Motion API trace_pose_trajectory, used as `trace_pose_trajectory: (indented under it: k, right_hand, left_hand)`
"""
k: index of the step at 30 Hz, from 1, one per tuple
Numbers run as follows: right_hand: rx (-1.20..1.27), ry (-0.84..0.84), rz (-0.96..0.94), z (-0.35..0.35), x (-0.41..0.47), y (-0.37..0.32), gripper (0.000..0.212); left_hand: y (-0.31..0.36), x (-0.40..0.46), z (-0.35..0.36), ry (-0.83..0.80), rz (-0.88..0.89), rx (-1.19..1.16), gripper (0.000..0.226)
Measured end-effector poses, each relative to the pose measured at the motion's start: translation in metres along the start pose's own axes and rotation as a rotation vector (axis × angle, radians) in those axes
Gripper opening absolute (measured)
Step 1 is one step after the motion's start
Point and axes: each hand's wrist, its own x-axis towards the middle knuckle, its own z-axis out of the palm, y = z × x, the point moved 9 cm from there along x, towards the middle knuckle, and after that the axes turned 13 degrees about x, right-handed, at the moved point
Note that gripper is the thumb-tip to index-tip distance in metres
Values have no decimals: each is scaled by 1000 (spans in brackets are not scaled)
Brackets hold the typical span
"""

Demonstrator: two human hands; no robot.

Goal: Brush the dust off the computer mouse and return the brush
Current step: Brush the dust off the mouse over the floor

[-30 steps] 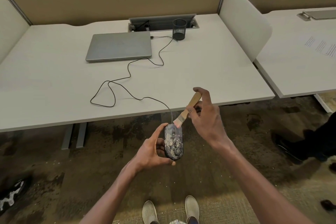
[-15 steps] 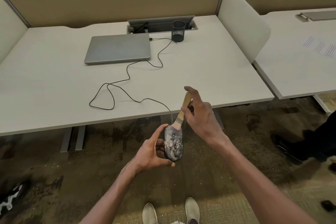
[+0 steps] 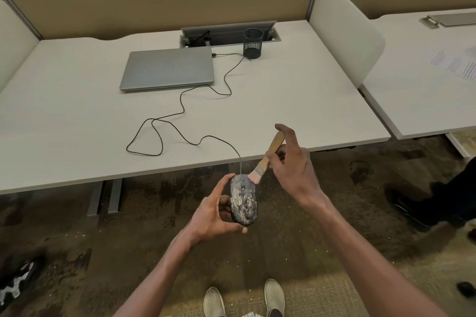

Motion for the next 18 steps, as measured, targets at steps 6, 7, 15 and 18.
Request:
trace_pose_trajectory:
  k: [6,7,15,18]
  right_hand:
    - [-3,44,-20,-10,-5,-1,63]
    - [31,46,-18,-10,-6,-1,63]
    - [80,23,-17,-5,-15,2,64]
    - [-1,59,-34,-13,-17,4,63]
  left_hand:
    - [0,-1,-3,23,-1,-3,124]
    - [1,-1,-4,24,-3,0,123]
    - [8,-2,-3,25,-10,40,122]
    - [6,-4,-2,30,-10,33,121]
